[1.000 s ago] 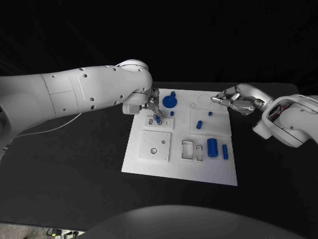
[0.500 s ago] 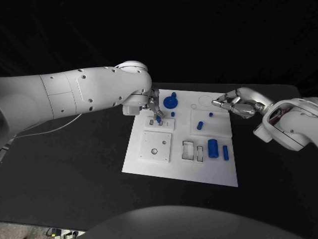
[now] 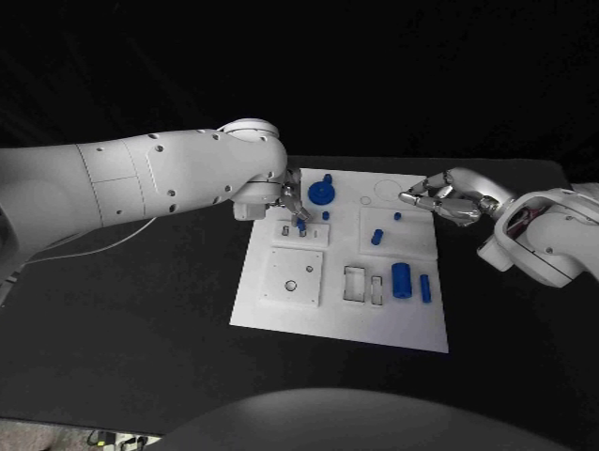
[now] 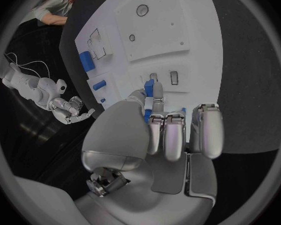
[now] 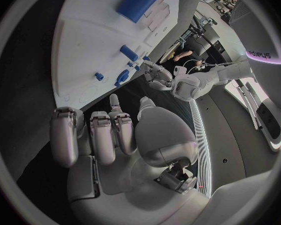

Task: Assemble the parts on the task board

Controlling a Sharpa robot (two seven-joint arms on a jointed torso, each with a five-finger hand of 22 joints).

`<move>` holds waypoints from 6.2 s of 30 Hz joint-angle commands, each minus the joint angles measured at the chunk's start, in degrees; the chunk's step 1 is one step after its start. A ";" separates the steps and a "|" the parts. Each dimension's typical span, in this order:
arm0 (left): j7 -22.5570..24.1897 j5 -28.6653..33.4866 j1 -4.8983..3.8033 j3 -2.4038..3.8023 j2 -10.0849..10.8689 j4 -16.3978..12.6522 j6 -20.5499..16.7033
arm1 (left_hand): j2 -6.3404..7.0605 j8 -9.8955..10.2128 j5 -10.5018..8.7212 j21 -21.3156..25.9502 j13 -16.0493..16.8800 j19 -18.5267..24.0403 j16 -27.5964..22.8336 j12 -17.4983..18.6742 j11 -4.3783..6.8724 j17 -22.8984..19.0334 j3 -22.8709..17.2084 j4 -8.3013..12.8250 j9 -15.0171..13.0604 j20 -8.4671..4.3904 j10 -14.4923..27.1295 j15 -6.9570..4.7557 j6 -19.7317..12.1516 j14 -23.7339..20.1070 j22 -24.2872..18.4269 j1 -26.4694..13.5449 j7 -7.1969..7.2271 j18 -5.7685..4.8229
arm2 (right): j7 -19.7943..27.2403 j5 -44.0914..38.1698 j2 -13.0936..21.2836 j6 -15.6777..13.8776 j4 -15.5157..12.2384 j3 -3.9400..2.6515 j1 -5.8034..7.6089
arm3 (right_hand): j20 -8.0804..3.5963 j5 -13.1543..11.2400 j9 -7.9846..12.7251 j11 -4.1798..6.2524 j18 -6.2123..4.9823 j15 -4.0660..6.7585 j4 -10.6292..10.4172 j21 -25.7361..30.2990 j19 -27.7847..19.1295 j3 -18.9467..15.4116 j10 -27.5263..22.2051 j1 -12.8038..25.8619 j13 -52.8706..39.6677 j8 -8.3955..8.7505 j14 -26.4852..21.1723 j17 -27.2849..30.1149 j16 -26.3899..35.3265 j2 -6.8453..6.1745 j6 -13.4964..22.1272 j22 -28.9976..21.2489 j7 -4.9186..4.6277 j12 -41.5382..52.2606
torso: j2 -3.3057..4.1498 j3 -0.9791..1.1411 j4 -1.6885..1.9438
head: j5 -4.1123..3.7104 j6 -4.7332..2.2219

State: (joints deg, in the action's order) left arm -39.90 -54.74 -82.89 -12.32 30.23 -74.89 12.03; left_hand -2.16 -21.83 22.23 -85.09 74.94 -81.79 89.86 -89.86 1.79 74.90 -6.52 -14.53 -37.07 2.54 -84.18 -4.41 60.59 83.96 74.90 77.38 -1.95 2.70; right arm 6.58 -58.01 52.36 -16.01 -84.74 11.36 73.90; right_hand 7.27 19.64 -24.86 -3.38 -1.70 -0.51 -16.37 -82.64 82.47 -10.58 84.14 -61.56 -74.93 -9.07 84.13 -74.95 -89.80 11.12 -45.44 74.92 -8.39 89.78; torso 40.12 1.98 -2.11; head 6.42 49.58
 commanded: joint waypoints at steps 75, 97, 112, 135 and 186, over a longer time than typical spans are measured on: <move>-0.18 -1.68 1.94 -0.04 -0.06 -0.11 0.22 | 2.11 1.24 -0.64 0.76 15.06 0.46 0.14 -0.14 -0.35 15.10 -4.49 0.45 -0.83 0.21 -5.82 0.67 -0.35 6.04 6.86 -0.82 0.00 -0.14 | 0.41 -0.07 -0.31 0.59 0.23 0.01 -0.29 | 0.11 0.74 0.21 -0.41 -0.87 -0.42 0.12 0.47 -0.70 -0.47 5.86 -1.56 -15.07 0.43 5.87 -15.05 -0.20 -0.29 0.05 11.65 0.07 0.22 | -0.03 -0.01 -0.03 | 0.26 0.42; -0.28 -1.61 2.57 -0.05 -0.98 0.92 1.20 | 2.49 2.63 -13.40 1.41 15.06 0.78 0.14 -0.14 -0.87 15.10 -3.98 -1.57 -1.82 0.62 -5.82 1.11 0.04 6.04 6.74 -6.96 -0.55 -0.02 | 0.34 -0.07 -0.21 0.80 0.25 0.01 -0.36 | 0.11 0.79 0.23 -0.40 -0.88 -0.42 0.14 0.52 -0.73 -0.49 5.86 -1.78 -15.07 0.46 5.87 -15.05 -0.20 -0.32 0.08 11.64 0.08 0.22 | -0.03 -0.03 -0.05 | 0.14 0.42; -0.94 -1.84 2.95 -0.05 -1.05 1.60 0.91 | 2.25 2.78 -13.93 1.59 15.06 0.96 0.14 -0.14 -0.90 15.10 -3.85 -1.51 -1.92 0.65 -5.82 1.13 -0.11 6.04 6.58 -7.18 -0.60 0.04 | 0.17 -0.07 -0.09 1.07 0.23 0.01 -0.43 | 0.11 0.80 0.24 -0.40 -0.88 -0.41 0.12 0.52 -0.72 -0.50 5.86 -1.83 -15.07 0.47 5.87 -15.05 -0.20 -0.31 0.09 11.64 0.08 0.22 | -0.02 0.00 -0.01 | 0.15 0.42; 0.59 -2.25 2.96 -0.03 -0.18 1.05 -3.09 | 1.25 -0.33 -19.49 1.74 15.06 0.39 0.14 -0.14 -2.12 15.10 5.73 -2.17 -7.39 1.62 -5.82 2.12 -5.86 6.04 7.40 -20.01 -2.05 -0.06 | 0.29 -0.07 0.06 0.79 0.27 0.01 -0.52 | 0.10 0.78 0.25 -0.39 -0.88 -0.41 0.04 0.54 -0.74 -0.54 5.86 -1.85 -15.07 0.47 5.87 -15.05 -0.20 -0.27 0.08 11.63 0.08 0.22 | -0.02 -0.01 0.01 | 0.03 0.42; 1.30 -3.07 -2.29 0.91 4.69 3.69 -2.30 | -0.97 -2.15 -13.56 -1.26 15.06 -3.98 0.14 -0.14 0.12 15.10 9.92 -2.11 -7.61 -0.23 -5.82 0.14 0.12 6.04 11.46 -15.89 0.48 -1.26 | 0.39 -0.07 0.78 0.75 -0.25 0.01 -0.51 | 0.06 0.46 0.34 -0.36 -0.81 -0.37 -0.39 0.41 -0.48 -1.50 5.86 -0.64 -15.07 0.48 5.87 -15.05 -0.20 0.31 -0.02 11.73 0.10 0.22 | 0.13 -0.13 -0.19 | -0.42 -0.08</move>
State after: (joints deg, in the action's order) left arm -37.54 -57.69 -85.08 -11.46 35.35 -71.85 6.74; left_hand -2.49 -24.14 8.49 -86.09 74.93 -83.97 89.86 -89.86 1.55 74.91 2.99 -16.58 -44.74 2.86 -84.14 -3.90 60.41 83.87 74.90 61.43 -1.51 1.79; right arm 6.73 -58.01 53.19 -15.96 -84.86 11.36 73.42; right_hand 7.27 20.09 -24.58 -3.38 -1.70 -0.51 -16.84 -82.19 82.07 -11.69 84.14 -62.43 -74.92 -8.85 84.13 -74.92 -89.80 11.14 -45.44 74.91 -8.39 89.78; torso 40.16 1.88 -2.24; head 5.98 49.59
